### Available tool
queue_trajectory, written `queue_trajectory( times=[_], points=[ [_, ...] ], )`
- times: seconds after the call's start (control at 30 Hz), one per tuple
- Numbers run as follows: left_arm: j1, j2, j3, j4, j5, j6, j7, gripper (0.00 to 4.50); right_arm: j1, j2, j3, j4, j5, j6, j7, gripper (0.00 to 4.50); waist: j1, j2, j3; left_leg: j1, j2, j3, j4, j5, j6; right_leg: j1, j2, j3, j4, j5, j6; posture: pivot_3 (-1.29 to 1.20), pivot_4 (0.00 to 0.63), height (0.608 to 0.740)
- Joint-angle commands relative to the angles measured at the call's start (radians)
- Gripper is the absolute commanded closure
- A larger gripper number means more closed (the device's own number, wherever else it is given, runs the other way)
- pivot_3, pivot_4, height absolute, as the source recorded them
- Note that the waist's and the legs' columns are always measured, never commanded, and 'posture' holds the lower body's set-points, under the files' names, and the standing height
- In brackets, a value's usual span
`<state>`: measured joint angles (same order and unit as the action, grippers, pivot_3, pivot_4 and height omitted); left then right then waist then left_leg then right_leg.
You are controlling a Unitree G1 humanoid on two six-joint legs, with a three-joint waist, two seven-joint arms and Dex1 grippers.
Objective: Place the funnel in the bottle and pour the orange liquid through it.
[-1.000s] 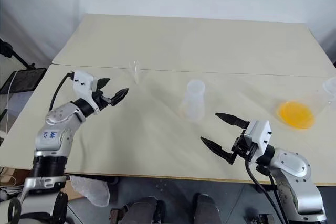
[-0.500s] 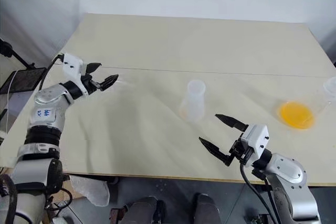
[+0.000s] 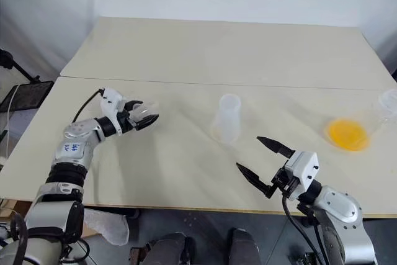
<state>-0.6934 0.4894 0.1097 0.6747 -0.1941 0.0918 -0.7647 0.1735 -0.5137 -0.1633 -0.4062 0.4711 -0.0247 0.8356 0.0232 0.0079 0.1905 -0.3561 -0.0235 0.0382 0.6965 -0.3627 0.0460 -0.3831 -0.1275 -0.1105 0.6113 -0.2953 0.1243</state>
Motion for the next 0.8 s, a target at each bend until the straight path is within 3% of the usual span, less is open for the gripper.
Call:
queue_trajectory(
  times=[0.03, 0.6, 0.8],
  points=[
    [-0.003, 0.016, 0.044, -0.086, -0.05, -0.01, -0.02, 0.02, -0.007, -0.003, -0.017, -0.04, 0.008, -0.024, -0.004, 0.0, 0.0, 0.0, 0.0, 0.0, 0.0, 0.0, 0.0, 0.0, 0.0, 0.0, 0.0, 0.0, 0.0, 0.0, 0.0, 0.0, 0.15, 0.74],
    [0.133, 0.137, 0.127, -0.216, -0.122, 0.063, -0.099, 0.02, -0.006, -0.011, -0.018, -0.054, 0.009, -0.008, -0.008, 0.0, 0.001, 0.0, 0.0, 0.0, 0.0, -0.001, 0.0, 0.0, 0.0, 0.0, -0.003, 0.003, 0.0, 0.0, 0.0, 0.0, 0.15, 0.74],
    [0.226, 0.146, 0.133, -0.392, -0.172, 0.175, -0.114, 0.02, 0.015, -0.016, -0.034, -0.079, 0.014, 0.0, -0.018, 0.0, 0.0, 0.0, 0.0, 0.0, -0.001, -0.001, -0.001, 0.0, 0.0, 0.0, -0.004, 0.004, -0.001, 0.0, 0.0, 0.0, 0.15, 0.74]
  ],
)
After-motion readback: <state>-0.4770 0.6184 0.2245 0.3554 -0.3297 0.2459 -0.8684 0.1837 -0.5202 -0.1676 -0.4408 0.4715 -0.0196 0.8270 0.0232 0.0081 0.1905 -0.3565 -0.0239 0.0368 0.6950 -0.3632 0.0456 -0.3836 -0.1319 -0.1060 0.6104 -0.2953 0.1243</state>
